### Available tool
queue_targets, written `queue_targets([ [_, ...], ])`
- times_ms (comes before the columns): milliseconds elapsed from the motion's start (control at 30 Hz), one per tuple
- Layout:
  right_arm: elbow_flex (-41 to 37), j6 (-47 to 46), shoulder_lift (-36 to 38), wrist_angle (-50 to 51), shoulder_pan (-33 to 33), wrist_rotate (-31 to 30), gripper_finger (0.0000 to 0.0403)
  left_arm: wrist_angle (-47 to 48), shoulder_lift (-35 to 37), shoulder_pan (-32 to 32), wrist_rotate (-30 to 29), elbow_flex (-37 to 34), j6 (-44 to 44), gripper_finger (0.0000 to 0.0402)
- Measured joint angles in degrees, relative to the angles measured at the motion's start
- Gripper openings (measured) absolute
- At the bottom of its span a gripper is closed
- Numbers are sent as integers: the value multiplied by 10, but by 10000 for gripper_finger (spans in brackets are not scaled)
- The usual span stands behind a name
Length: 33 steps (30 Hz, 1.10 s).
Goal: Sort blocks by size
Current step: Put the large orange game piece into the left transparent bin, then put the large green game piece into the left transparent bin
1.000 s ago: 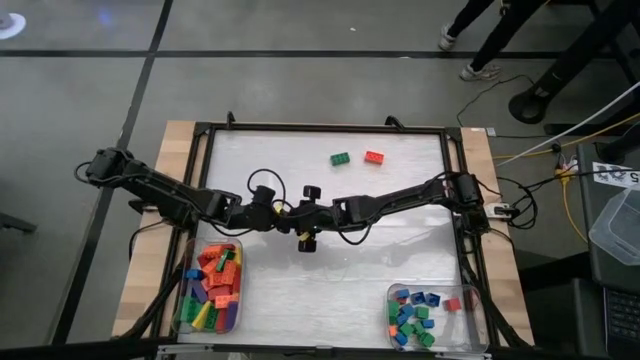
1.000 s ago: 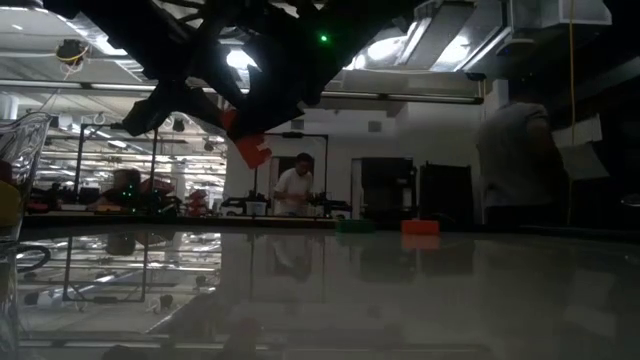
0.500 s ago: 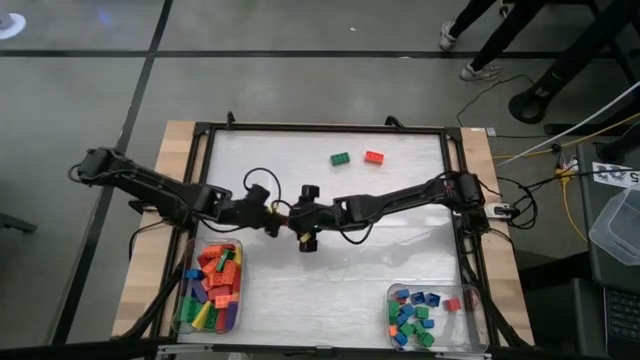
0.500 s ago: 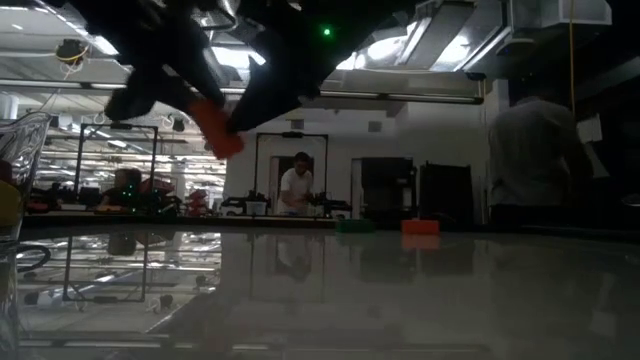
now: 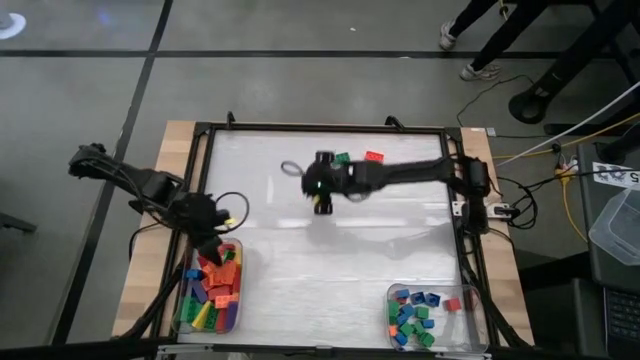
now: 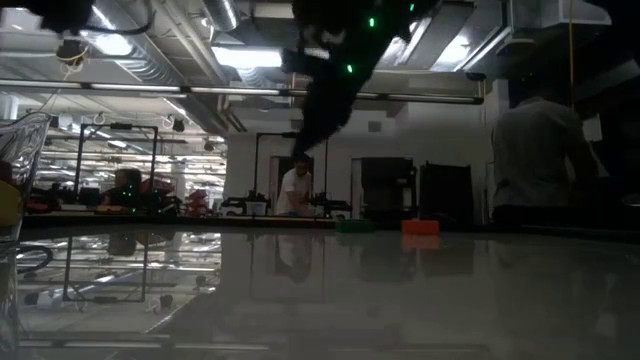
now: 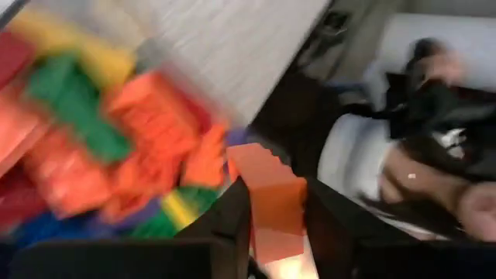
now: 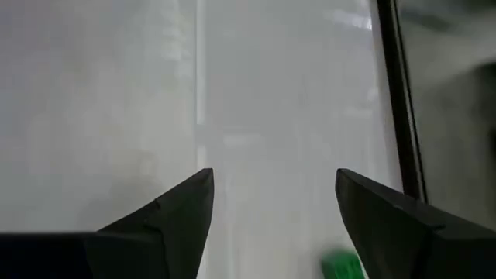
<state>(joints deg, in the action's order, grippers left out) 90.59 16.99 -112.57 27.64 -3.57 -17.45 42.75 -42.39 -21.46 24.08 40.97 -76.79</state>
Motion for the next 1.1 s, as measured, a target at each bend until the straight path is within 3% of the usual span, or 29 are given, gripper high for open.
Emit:
queue_targets([
  [133, 0, -1, 0, 46, -63, 54, 268, 92, 11, -38, -1, 0, -55, 90],
  [267, 0, 13, 0, 56, -122, 115, 269, 158, 6, -60, -2, -1, -73, 121],
  [467, 0, 35, -6, 84, -194, 188, 269, 165, 2, -64, -5, -14, -72, 175],
  [900, -1, 113, -66, 122, -255, 199, 269, 166, 2, -64, -29, -23, -72, 192],
  [1100, -1, 152, -97, 103, -253, 138, 269, 166, 2, -63, -35, -23, -72, 193],
])
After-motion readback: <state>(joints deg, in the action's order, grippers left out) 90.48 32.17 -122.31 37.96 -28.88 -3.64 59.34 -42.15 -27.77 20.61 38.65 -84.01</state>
